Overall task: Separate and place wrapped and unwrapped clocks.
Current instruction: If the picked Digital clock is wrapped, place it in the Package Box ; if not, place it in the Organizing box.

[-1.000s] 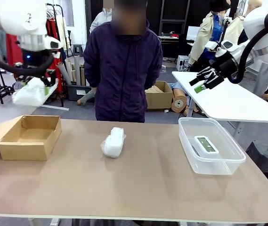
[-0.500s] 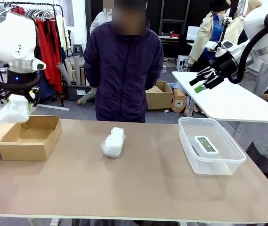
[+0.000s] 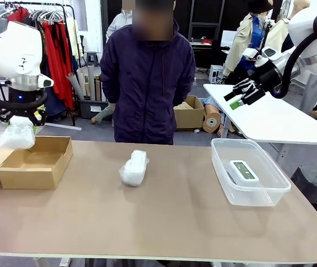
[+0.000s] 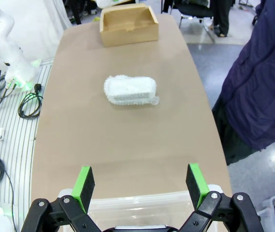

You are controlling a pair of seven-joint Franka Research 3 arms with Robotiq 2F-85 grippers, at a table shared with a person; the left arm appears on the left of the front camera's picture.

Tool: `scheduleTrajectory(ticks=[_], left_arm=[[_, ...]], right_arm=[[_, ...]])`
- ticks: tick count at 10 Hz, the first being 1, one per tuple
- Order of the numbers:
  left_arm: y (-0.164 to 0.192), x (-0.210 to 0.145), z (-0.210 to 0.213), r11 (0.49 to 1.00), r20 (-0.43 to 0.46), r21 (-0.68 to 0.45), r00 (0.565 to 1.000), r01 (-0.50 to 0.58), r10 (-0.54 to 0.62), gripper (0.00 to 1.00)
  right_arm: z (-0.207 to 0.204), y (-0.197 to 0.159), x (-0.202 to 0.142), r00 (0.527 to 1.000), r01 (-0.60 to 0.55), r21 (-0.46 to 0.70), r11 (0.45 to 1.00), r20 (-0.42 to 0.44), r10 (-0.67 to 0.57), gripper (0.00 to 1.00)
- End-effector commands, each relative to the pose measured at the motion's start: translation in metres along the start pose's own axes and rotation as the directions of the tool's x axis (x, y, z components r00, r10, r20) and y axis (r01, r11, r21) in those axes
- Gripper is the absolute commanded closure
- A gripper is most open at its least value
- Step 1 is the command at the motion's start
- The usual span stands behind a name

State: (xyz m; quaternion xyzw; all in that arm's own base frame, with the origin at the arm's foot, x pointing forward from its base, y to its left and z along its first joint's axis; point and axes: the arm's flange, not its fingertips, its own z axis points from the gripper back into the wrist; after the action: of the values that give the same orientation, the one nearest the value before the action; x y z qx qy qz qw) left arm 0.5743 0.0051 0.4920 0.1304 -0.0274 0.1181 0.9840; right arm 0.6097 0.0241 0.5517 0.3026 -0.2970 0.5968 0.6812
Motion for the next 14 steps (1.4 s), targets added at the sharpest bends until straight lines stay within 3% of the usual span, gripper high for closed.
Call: scheduleTrajectory(ticks=[1,3,4,8,14], left_arm=[[0.002,-0.001,0.003,1.000,0.008,0.012,1.000,0.003,-0.003,1.00],[0.000,0.000,0.000,1.000,0.000,0.000,1.000,0.000,0.000,1.00],[0.008,0.010,0.002,0.997,0.034,0.062,0.998,0.042,-0.044,1.00],[0.009,0.039,-0.028,0.994,0.027,0.105,0.999,-0.033,0.030,1.00],[-0.003,0.056,-0.067,0.987,0.036,0.159,0.999,0.018,-0.024,1.00]], right_arm=[[0.000,0.003,0.002,1.000,-0.006,0.000,1.000,-0.001,0.006,0.00],[0.000,0.003,0.002,1.000,-0.006,0.000,1.000,-0.001,0.006,0.00],[0.000,0.003,0.002,1.000,-0.006,0.000,1.000,-0.001,0.006,0.00],[0.000,0.003,0.002,1.000,-0.006,0.000,1.000,-0.001,0.006,0.00],[0.000,0.003,0.002,1.000,-0.006,0.000,1.000,-0.001,0.006,0.00]])
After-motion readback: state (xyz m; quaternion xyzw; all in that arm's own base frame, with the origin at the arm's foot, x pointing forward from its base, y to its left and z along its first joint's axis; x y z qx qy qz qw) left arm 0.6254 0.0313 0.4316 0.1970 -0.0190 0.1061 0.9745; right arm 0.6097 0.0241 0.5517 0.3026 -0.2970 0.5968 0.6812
